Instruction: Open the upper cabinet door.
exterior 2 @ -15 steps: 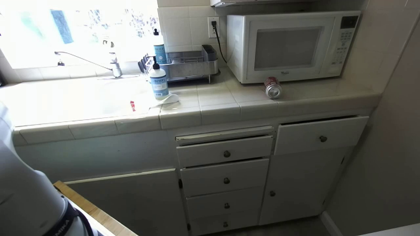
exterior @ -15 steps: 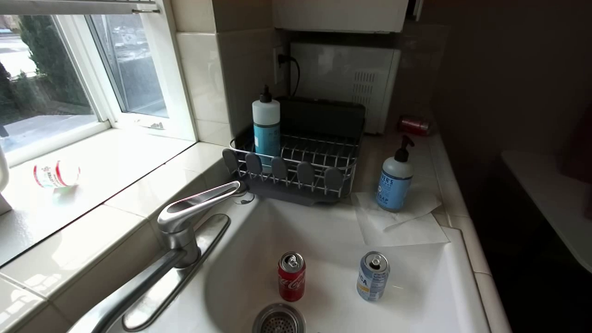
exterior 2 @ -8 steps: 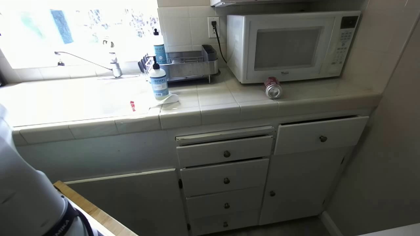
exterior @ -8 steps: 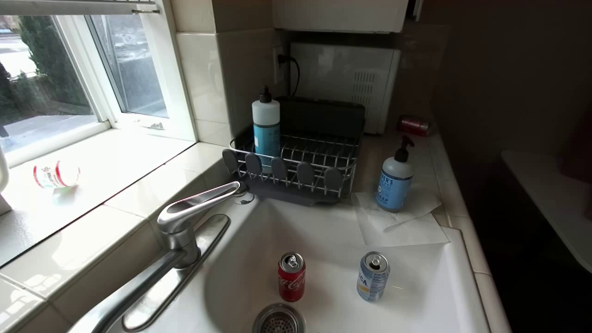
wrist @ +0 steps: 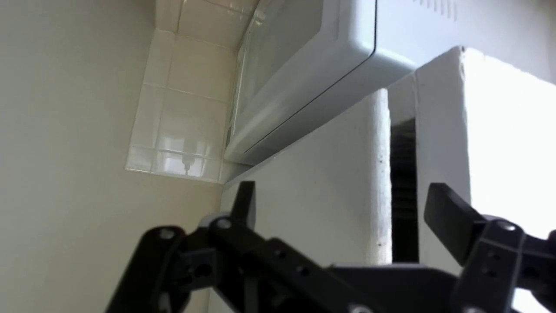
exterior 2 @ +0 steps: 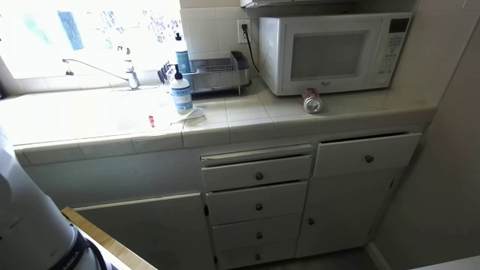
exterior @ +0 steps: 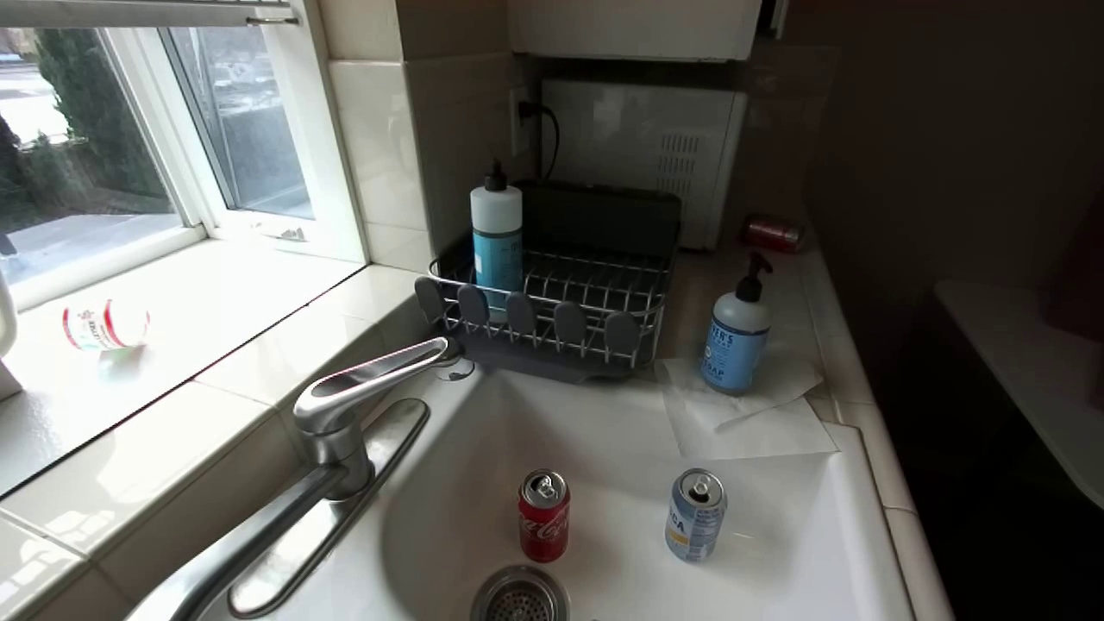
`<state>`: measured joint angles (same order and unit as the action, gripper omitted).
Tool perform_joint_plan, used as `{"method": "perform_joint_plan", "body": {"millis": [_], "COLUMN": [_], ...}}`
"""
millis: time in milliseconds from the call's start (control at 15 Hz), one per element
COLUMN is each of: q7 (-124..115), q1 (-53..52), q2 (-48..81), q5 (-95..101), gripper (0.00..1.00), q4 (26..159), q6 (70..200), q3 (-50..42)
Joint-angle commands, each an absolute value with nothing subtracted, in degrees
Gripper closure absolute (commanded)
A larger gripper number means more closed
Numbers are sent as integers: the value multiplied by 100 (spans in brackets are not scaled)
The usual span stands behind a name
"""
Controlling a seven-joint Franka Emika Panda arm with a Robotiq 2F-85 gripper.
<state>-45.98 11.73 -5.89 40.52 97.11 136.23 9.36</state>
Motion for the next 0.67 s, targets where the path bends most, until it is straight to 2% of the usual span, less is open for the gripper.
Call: {"method": "perform_joint_plan", "body": {"millis": [0,600], "q7": [-5812,-6298], "q1": [892,608], "q2": [-331,-239], "q5": [4703,5022], "gripper": [0,0], "q4": [9575,9586], "q6": [13920,13937], "q3": [632,127]}}
